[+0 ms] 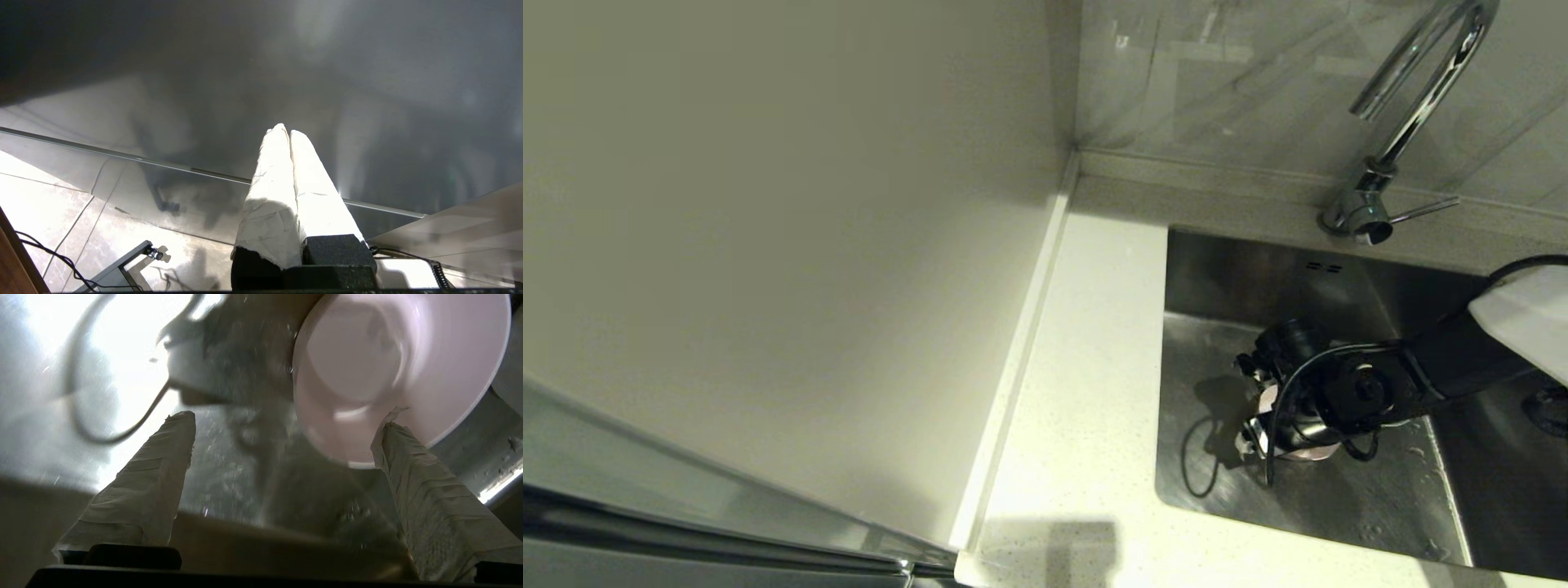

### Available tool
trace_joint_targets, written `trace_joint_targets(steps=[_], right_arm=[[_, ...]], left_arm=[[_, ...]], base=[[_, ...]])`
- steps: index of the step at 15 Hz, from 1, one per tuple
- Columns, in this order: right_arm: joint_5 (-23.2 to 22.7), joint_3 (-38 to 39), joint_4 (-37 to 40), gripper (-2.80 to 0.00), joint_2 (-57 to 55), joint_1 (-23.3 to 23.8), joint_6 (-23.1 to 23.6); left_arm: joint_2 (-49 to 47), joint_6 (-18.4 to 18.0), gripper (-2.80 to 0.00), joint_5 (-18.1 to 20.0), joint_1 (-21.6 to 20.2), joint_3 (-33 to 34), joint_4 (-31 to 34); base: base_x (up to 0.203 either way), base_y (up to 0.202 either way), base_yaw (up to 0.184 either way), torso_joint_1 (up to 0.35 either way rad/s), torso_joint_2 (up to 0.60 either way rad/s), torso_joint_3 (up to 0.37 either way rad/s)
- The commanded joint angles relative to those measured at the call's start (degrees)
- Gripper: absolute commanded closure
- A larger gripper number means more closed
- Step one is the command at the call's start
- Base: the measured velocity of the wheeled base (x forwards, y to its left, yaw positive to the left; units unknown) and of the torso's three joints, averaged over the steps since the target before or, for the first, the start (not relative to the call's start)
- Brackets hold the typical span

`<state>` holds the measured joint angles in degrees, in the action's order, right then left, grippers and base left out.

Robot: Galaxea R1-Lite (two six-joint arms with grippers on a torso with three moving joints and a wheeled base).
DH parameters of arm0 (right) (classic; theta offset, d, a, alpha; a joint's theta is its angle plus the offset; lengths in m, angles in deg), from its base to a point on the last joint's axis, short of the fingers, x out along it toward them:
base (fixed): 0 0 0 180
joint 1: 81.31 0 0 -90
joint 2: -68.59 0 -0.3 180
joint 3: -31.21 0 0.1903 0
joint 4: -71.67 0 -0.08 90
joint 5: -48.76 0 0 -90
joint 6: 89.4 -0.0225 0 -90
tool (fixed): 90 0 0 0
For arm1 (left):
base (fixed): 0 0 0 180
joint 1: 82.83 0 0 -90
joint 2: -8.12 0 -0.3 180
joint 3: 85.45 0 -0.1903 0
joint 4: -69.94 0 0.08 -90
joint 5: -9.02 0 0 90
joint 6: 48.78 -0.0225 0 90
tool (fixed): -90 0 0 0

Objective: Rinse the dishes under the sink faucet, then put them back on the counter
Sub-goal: Put a bowl back to the table from the sink

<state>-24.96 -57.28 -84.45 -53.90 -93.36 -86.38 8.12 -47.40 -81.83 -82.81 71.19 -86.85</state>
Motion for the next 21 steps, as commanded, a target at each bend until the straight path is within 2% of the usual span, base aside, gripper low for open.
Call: trace_joint_targets(steps=[1, 8, 9, 10, 16, 21], right_arm=[[1.33, 0.01, -2.71, -2.80, -3.53, -0.01, -0.02], [1.56, -2.97, -4.03, -2.80, -6.61, 1.13, -0.04], [1.56, -2.99, -3.96, -1.03, -6.71, 1.43, -0.11], [1.47, -2.98, -3.86, 0.00, -6.71, 1.75, -0.12], [1.38, -2.56, -3.94, 0.00, -5.94, 3.26, -0.30], [1.21, -0.84, -3.86, 0.00, -0.49, 3.26, -1.58]], left_arm=[[0.21, 0.03, 0.00, -0.03, -0.02, 0.00, -0.02], [0.18, 0.03, 0.00, -0.03, 0.06, 0.00, -0.02], [0.18, 0.03, 0.00, -0.03, 0.01, 0.00, -0.02], [0.18, 0.03, 0.00, -0.03, -0.02, 0.00, -0.02], [0.18, 0.03, 0.00, -0.03, -0.02, 0.00, -0.02], [0.18, -0.02, 0.00, -0.03, 0.03, 0.00, -0.02]], base=[[0.000, 0.000, 0.000, 0.000, 0.00, 0.000], [0.000, 0.000, 0.000, 0.000, 0.00, 0.000], [0.000, 0.000, 0.000, 0.000, 0.00, 0.000], [0.000, 0.000, 0.000, 0.000, 0.00, 0.000], [0.000, 0.000, 0.000, 0.000, 0.00, 0.000], [0.000, 0.000, 0.000, 0.000, 0.00, 0.000]])
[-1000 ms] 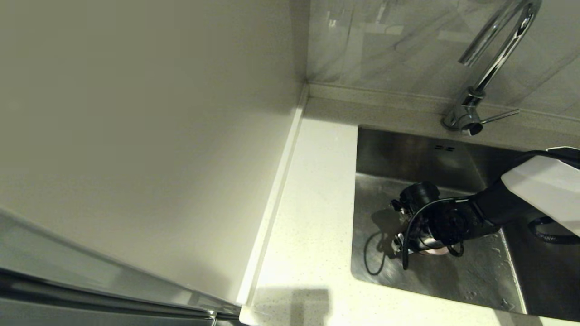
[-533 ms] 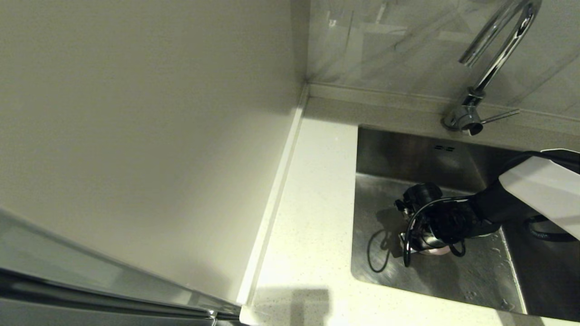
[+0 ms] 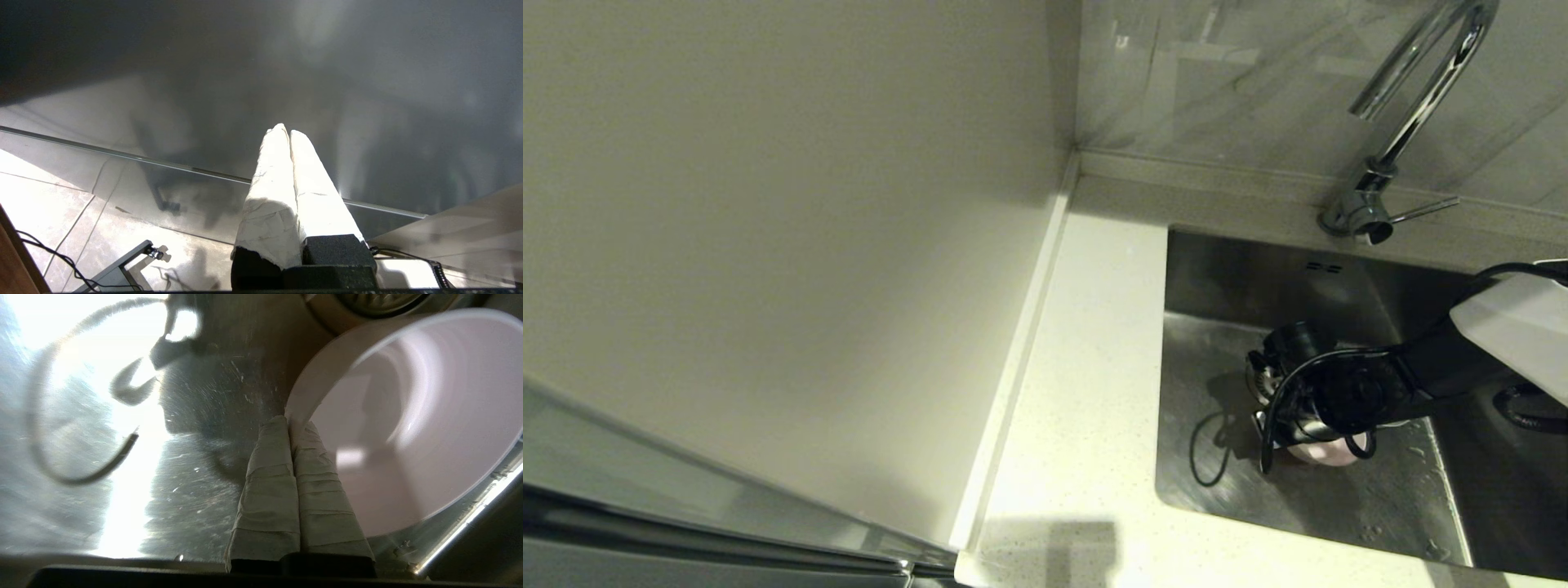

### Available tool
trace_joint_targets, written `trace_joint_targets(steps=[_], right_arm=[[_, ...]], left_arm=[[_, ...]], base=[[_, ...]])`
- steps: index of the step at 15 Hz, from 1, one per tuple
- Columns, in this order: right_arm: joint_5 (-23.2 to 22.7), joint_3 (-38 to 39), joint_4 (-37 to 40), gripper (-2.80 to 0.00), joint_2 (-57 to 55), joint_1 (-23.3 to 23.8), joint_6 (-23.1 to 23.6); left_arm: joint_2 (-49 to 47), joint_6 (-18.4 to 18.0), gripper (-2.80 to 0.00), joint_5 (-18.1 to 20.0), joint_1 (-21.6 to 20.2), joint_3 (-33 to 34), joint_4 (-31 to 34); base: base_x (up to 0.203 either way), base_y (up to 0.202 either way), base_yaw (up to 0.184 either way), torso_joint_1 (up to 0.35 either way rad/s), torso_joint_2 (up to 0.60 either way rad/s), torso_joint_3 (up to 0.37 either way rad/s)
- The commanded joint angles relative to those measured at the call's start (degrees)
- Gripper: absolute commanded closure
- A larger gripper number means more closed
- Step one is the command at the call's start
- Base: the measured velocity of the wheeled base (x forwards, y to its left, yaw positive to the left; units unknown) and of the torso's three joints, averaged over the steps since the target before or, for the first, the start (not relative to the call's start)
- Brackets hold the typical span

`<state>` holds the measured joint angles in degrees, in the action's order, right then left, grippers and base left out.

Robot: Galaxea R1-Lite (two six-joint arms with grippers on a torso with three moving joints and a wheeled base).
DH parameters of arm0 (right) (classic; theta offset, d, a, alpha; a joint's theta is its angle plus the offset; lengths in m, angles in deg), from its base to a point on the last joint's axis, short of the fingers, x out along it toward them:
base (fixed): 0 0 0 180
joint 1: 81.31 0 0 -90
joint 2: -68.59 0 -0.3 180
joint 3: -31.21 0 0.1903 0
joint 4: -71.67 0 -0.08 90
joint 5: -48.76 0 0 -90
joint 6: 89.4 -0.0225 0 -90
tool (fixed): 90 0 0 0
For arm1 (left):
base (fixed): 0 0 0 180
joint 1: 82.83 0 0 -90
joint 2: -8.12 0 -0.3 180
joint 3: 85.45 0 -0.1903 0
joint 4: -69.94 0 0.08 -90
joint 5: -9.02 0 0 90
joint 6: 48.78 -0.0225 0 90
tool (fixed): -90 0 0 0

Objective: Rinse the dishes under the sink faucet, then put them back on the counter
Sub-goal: Put a bowl back to the table from the sink

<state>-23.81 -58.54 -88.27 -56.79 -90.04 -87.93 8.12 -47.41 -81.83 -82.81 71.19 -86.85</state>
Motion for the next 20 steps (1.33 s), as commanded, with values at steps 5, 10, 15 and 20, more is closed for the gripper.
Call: trace_joint_targets(steps=[5, 10, 15, 20], right_arm=[[1.33, 0.71, 0.13, 0.00, 14.72, -1.06, 0.71], [8.01, 0.69, 1.45, 0.00, 28.15, 3.22, 13.22], [10.04, 0.19, 11.75, 0.00, 32.77, 19.99, 18.24], [8.70, 1.87, 15.16, 0.00, 31.11, 35.19, 18.90]], left_arm=[[0.18, -0.02, 0.00, -0.03, 0.03, 0.00, -0.02], [0.18, 0.04, 0.00, -0.03, -0.01, 0.00, -0.02], [0.18, 0.04, 0.00, -0.03, 0.04, 0.00, -0.02], [0.24, 0.04, 0.00, -0.05, -0.02, 0.00, -0.02]], base=[[0.000, 0.000, 0.000, 0.000, 0.00, 0.000], [0.000, 0.000, 0.000, 0.000, 0.00, 0.000], [0.000, 0.000, 0.000, 0.000, 0.00, 0.000], [0.000, 0.000, 0.000, 0.000, 0.00, 0.000]])
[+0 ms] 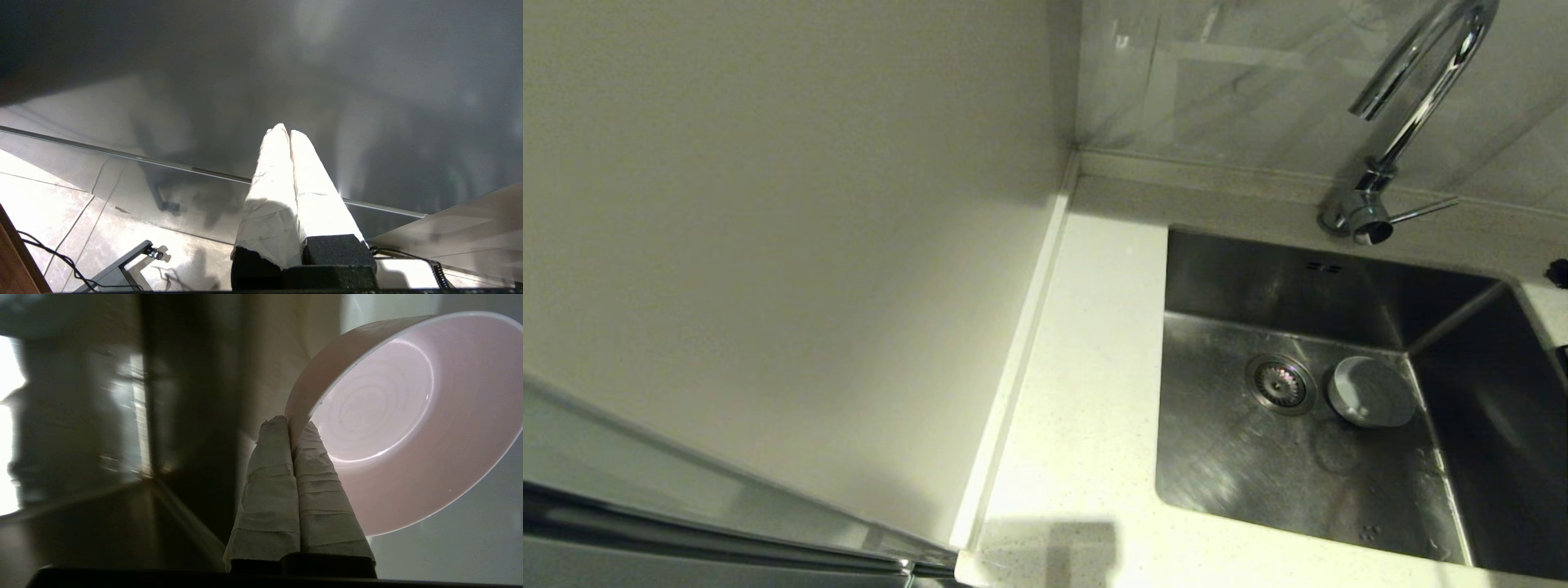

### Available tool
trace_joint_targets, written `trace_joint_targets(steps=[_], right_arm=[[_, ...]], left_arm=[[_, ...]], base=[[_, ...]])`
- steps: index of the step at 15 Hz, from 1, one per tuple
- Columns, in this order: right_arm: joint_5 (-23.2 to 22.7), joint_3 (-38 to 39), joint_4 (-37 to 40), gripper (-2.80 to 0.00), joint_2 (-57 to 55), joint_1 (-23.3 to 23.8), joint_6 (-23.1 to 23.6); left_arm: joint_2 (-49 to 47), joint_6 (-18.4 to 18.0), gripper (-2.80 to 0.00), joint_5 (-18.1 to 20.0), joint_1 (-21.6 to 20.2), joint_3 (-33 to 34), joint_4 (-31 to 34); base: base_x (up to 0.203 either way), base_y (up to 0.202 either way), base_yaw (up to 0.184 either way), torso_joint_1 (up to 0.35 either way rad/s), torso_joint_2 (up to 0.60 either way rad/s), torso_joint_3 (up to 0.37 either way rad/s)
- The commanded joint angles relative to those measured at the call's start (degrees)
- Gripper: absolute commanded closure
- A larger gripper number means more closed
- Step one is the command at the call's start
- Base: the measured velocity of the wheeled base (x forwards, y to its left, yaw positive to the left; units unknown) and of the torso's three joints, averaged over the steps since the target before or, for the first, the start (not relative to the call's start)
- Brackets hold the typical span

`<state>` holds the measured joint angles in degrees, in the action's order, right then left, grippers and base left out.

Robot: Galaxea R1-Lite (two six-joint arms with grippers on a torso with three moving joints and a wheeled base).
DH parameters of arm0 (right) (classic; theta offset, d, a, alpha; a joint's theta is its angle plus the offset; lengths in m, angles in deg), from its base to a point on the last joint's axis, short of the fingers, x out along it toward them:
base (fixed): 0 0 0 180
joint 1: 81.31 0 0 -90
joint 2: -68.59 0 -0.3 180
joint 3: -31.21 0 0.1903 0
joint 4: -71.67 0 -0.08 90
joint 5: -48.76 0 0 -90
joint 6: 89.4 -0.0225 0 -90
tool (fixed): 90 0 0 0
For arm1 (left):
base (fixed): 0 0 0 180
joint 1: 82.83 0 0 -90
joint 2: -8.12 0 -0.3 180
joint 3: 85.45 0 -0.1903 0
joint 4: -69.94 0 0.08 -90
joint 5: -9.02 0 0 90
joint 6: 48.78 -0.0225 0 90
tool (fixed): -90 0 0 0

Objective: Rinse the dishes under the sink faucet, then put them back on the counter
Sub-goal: Put a bowl back to the table from the sink

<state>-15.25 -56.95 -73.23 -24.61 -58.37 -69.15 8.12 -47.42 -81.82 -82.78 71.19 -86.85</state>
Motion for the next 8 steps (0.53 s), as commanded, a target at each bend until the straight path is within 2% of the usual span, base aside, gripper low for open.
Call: trace_joint_targets(steps=[1, 8], right_arm=[[0.07, 0.32, 0.18, 0.00, -2.33, 6.08, 0.16], [-0.15, 7.47, 0.25, 0.00, 0.20, 13.19, 1.13]], left_arm=[[0.24, 0.05, 0.00, -0.04, -0.02, 0.00, -0.02], [0.20, 0.05, 0.00, -0.07, 0.04, 0.00, -0.02]], base=[[0.000, 0.000, 0.000, 0.000, 0.00, 0.000], [0.000, 0.000, 0.000, 0.000, 0.00, 0.000]])
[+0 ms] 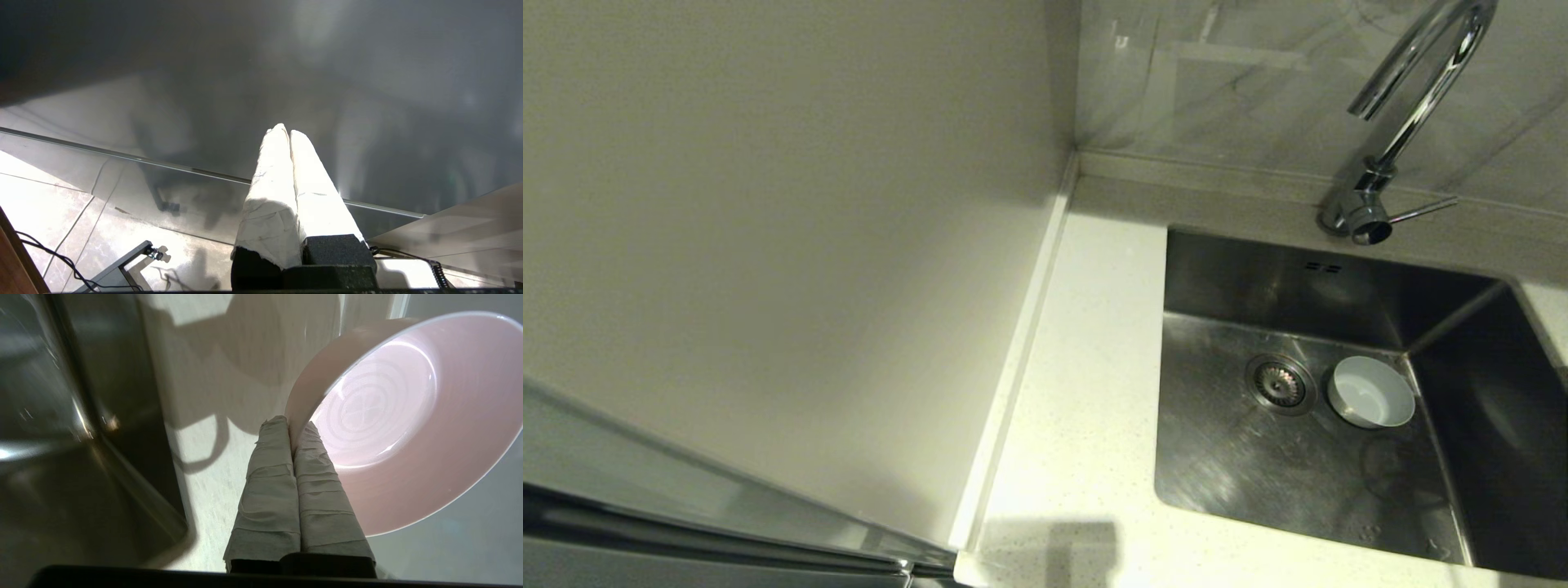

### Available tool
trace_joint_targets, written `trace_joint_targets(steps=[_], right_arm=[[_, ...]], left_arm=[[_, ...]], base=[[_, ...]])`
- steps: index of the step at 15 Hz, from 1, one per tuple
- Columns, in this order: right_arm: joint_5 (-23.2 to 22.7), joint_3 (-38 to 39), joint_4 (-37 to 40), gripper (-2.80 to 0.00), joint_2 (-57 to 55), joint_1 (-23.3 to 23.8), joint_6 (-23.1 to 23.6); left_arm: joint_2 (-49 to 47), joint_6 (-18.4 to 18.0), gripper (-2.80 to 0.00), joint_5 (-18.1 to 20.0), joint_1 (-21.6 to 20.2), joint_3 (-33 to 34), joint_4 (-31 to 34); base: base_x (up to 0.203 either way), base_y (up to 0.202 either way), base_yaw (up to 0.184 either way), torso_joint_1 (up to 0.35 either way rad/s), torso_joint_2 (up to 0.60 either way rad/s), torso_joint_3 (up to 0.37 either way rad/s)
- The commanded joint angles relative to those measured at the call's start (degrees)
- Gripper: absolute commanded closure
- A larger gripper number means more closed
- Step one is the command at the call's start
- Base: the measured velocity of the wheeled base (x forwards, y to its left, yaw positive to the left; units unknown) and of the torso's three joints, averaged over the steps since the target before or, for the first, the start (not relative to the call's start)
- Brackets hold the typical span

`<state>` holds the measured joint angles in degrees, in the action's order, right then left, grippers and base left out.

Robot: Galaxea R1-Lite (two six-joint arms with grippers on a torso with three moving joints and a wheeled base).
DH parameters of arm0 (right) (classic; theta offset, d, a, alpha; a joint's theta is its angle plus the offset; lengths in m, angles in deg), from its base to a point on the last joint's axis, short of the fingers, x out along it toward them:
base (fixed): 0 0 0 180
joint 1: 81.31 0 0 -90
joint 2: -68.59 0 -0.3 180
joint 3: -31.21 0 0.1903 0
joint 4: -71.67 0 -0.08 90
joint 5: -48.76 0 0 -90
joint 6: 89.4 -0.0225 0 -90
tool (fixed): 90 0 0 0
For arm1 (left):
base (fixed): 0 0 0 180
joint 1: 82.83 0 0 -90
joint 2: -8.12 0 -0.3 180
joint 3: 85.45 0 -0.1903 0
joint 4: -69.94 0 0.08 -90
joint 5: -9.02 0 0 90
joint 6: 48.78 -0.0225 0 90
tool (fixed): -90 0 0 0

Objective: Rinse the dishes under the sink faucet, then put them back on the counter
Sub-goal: Put a bowl back to the table from the sink

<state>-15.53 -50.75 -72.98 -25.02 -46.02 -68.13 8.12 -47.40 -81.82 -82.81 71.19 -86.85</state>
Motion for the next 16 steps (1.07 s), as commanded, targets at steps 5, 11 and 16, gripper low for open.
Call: trace_joint_targets(steps=[5, 11, 16], right_arm=[[-1.62, 2.53, -0.53, 0.00, -2.71, 0.75, -0.23], [-1.72, 2.34, -5.23, -2.80, -4.16, 0.65, -0.14], [-1.30, 2.29, -13.21, -2.80, 0.58, 0.58, 1.93]], left_arm=[[0.18, -0.02, 0.00, -0.04, 0.06, 0.00, -0.02], [0.18, 0.03, 0.00, -0.04, -0.02, 0.00, -0.02], [0.26, 0.03, 0.00, -0.04, -0.01, 0.00, -0.02]], base=[[0.000, 0.000, 0.000, 0.000, 0.00, 0.000], [0.000, 0.000, 0.000, 0.000, 0.00, 0.000], [0.000, 0.000, 0.000, 0.000, 0.00, 0.000]])
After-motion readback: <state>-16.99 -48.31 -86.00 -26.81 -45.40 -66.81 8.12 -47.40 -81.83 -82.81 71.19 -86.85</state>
